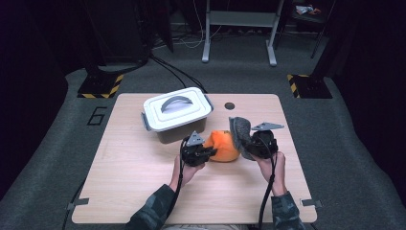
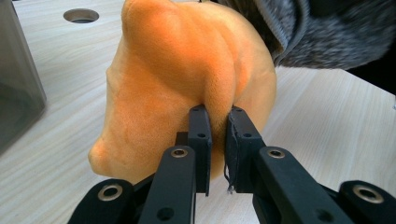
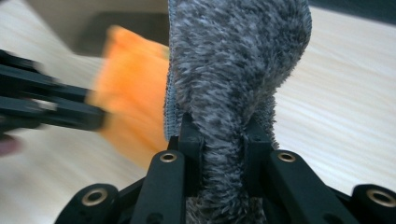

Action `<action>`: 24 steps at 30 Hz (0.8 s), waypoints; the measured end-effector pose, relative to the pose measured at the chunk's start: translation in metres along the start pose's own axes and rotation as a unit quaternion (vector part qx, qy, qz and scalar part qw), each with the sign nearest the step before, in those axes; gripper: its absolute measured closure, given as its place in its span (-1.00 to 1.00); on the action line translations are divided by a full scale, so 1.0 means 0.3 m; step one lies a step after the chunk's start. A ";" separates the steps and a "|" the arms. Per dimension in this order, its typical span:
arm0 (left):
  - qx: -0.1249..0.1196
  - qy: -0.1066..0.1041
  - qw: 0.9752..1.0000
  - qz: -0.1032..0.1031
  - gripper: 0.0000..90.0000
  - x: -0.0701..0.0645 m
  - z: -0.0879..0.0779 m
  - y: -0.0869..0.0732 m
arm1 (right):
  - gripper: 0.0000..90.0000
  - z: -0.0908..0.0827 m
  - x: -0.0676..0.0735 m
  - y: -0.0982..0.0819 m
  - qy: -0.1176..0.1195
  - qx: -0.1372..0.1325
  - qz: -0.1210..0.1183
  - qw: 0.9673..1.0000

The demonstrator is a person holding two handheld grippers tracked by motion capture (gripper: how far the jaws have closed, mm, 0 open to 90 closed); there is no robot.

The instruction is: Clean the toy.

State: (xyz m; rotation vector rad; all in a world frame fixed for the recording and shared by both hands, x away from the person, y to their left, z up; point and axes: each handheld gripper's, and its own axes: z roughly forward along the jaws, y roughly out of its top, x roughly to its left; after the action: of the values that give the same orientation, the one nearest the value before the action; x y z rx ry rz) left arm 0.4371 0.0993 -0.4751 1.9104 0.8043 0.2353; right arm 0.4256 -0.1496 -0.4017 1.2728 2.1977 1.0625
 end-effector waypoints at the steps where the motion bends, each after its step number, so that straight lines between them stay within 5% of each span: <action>1: 0.001 -0.001 1.000 0.000 0.81 -0.002 0.000 0.001 | 0.66 -0.002 0.017 0.011 0.005 -0.001 -0.004 1.000; 11: 0.004 -0.005 1.000 0.006 0.81 -0.003 0.003 0.005 | 0.66 0.049 0.106 0.059 0.041 0.005 -0.040 0.998; 24: 0.003 -0.006 1.000 0.002 0.81 0.004 0.005 0.002 | 0.67 0.073 0.065 0.032 -0.024 0.032 -0.036 0.999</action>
State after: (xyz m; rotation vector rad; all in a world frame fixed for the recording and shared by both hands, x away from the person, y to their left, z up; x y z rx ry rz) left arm 0.4390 0.0989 -0.4754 1.9170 0.7941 0.2240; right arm 0.4351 -0.1209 -0.4074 1.2226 2.2404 0.9298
